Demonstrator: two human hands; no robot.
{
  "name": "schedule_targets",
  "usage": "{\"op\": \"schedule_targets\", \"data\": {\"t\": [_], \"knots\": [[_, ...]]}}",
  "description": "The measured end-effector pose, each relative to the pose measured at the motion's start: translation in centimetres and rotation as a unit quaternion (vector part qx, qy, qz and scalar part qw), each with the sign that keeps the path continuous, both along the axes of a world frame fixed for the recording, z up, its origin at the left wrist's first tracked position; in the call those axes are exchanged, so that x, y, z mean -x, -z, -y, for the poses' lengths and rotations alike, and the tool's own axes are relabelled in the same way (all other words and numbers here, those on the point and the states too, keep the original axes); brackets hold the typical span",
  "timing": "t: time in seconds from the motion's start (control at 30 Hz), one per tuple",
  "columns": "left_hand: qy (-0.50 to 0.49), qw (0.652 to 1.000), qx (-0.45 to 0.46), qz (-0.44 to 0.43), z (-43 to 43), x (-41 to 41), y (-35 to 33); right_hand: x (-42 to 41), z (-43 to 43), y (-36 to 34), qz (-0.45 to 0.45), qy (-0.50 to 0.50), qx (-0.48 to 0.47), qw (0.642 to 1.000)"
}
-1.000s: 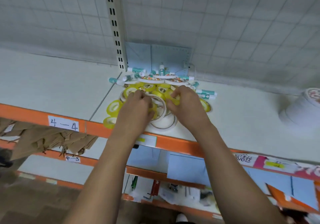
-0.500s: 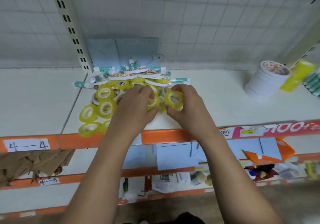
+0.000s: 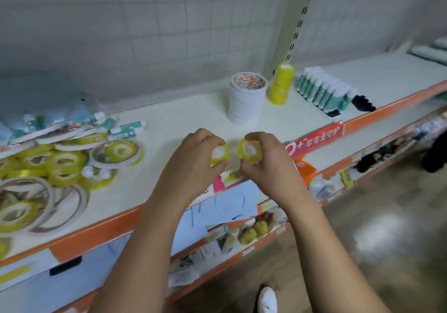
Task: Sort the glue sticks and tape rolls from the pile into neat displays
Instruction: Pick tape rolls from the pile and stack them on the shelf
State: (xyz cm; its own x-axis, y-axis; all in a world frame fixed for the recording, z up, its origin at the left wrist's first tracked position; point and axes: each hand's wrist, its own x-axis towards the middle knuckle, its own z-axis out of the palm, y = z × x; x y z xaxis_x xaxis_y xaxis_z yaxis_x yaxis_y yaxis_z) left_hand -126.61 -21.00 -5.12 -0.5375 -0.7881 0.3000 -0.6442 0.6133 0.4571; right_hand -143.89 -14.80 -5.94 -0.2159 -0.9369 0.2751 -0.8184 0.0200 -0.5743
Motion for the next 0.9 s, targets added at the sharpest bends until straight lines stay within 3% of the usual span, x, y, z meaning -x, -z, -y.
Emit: {"op": "schedule_targets", "data": {"t": [0.43, 0.9], "knots": [[-0.016, 0.999, -0.028, -0.007, 1.4, 19.9, 0.8, 20.4, 1.4, 0.2, -0.004, -0.009, -0.01, 1.0], [-0.042, 0.998, -0.037, 0.017, 7.0, 25.2, 2.4, 24.9, 7.2, 0.6, -0.012, -0.035, -0.028, 0.999]]}}
